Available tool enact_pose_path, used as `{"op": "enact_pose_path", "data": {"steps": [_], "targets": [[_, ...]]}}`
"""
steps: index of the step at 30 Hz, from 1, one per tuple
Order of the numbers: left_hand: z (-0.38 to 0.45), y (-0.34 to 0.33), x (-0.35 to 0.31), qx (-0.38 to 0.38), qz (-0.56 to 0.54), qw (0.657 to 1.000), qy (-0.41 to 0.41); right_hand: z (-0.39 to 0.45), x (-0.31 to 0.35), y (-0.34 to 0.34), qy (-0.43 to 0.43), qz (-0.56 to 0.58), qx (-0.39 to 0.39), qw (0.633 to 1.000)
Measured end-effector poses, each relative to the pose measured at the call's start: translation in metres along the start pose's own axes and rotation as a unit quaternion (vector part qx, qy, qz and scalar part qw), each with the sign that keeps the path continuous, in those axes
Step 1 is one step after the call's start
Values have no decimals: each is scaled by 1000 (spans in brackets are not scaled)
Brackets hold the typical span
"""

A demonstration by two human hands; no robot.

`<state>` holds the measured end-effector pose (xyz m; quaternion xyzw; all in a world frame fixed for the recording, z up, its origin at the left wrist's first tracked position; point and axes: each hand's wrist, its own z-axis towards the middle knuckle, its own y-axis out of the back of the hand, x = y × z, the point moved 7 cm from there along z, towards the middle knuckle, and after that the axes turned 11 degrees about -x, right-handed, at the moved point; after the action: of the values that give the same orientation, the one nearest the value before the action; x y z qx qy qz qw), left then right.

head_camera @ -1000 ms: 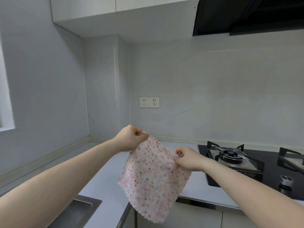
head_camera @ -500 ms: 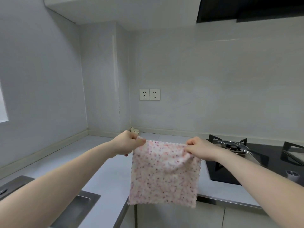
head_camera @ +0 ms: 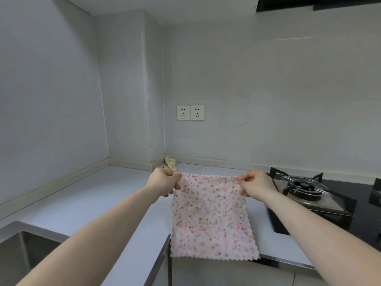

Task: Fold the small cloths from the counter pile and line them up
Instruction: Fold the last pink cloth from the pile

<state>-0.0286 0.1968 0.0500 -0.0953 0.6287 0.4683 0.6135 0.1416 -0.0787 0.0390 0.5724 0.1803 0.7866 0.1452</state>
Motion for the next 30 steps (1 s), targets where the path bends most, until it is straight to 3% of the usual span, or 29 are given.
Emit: {"op": "enact_pose_path", "data": {"steps": [4,9,13,22,27,30], "targets": [[9,-14,3,-9,-93,996,9,11,-7,-8,-7,54,-30,998],[16,-29,13,-5,-110,994,-11,10,-8,-7,31,25,-49,998],[10,-27,24,-11,-44,997,-55,4,-16,-4,45,-2,-44,998],[-37,-50,65,49,173,974,-140,-40,-55,-12,146,-201,43,968],[-52,-55,71,48,241,959,-142,-49,-70,-11,130,-264,55,954],[-56,-53,65,-10,244,960,-139,-49,-78,-9,95,-272,59,956]]}}
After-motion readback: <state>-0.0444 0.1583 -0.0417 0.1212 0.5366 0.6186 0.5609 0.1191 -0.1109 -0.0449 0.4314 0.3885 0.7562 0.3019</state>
